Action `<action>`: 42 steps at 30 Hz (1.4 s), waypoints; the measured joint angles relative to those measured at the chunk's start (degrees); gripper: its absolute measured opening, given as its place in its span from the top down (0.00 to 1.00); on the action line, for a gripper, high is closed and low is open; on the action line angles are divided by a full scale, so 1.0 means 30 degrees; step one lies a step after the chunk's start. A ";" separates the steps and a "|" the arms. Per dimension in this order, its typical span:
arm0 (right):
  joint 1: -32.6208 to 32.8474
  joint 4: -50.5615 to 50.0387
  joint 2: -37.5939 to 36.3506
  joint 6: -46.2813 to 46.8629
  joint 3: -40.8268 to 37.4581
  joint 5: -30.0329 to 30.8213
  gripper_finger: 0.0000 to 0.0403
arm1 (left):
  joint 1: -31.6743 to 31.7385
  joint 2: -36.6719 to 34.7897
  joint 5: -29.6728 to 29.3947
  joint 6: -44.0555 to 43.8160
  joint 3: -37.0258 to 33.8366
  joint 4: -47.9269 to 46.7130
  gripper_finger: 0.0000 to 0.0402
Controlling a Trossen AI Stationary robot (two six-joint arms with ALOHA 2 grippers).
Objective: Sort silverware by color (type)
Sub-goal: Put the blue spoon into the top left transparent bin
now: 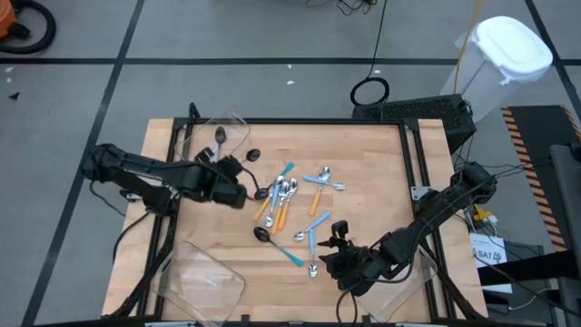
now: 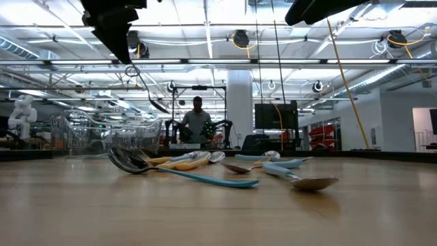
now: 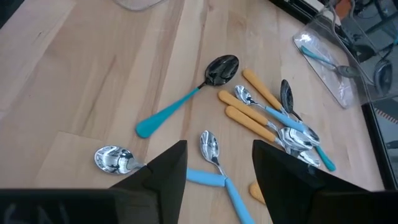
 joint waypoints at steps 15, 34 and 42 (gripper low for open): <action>-0.0007 0.0027 0.0000 -0.0028 0.0005 0.0000 0.56 | 0.3106 -0.4228 0.0253 -0.0447 0.0000 -0.2588 0.84; -0.0160 0.0119 0.0000 -0.0086 0.0007 -0.0004 0.58 | 0.8607 -0.4069 0.0243 0.1219 -0.0981 -0.1554 0.84; -0.0165 0.0124 0.0000 -0.0086 0.0007 -0.0007 0.58 | 0.9354 -0.4025 0.0666 0.1560 -0.3891 0.1080 0.84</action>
